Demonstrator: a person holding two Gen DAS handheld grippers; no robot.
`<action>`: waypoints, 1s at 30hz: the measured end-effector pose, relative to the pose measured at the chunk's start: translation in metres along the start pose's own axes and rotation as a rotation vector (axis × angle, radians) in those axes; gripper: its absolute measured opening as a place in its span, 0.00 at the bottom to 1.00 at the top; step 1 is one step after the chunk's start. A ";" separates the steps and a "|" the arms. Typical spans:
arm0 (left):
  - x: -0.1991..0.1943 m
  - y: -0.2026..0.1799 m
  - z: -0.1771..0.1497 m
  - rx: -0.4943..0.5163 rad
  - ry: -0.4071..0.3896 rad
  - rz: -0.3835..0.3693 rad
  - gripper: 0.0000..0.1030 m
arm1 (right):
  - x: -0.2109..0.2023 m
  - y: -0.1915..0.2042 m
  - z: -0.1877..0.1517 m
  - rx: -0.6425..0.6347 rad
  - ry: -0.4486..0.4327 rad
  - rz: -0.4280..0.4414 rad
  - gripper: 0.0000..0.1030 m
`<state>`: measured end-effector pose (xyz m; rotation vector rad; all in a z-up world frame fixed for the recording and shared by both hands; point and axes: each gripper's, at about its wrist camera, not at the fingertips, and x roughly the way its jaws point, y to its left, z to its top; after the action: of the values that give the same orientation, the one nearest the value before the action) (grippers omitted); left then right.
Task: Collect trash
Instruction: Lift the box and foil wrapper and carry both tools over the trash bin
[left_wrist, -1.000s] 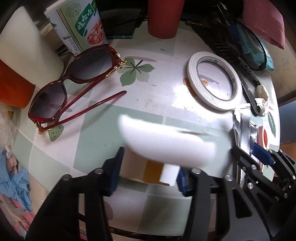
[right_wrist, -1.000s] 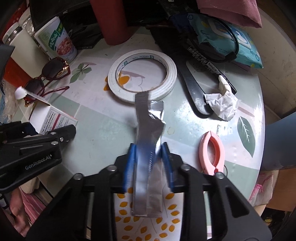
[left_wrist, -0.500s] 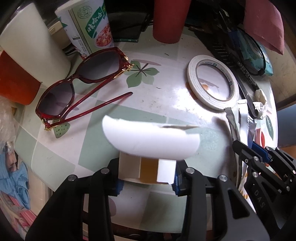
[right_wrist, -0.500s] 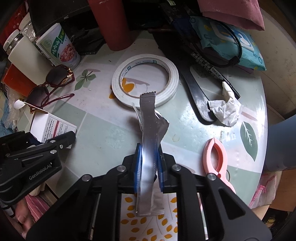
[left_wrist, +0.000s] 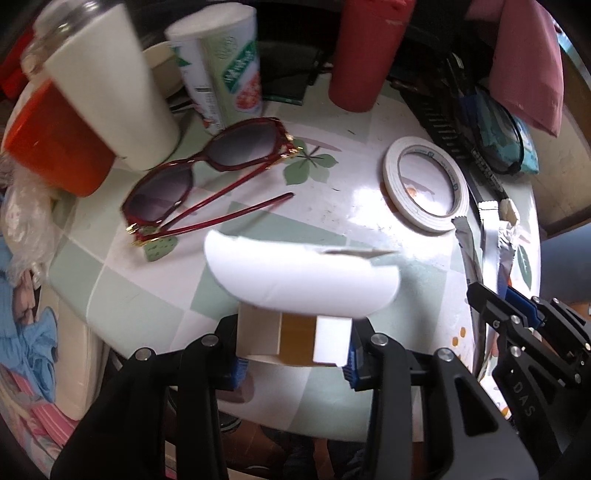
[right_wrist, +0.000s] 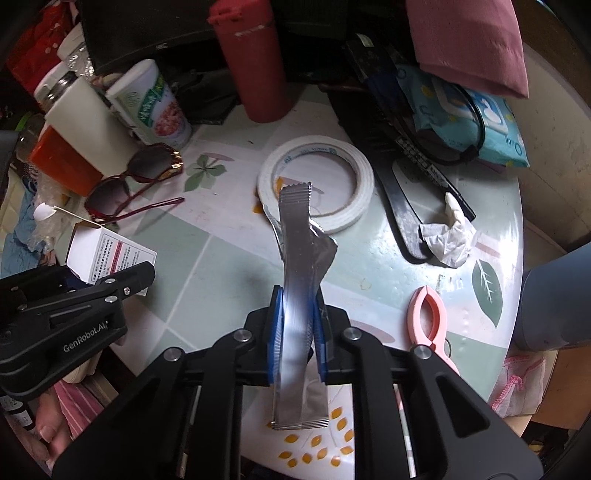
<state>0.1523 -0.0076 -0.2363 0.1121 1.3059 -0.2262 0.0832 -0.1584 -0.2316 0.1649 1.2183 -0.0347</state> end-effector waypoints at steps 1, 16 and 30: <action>-0.003 0.002 -0.003 -0.012 -0.002 0.000 0.37 | -0.002 0.003 0.001 -0.008 -0.002 0.003 0.16; -0.055 0.104 -0.077 -0.297 -0.031 0.067 0.37 | -0.018 0.107 -0.008 -0.251 0.013 0.133 0.16; -0.075 0.202 -0.196 -0.632 -0.020 0.161 0.37 | -0.012 0.246 -0.065 -0.577 0.069 0.289 0.16</action>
<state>-0.0046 0.2379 -0.2238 -0.3203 1.2875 0.3251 0.0463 0.0935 -0.2153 -0.1653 1.2171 0.5728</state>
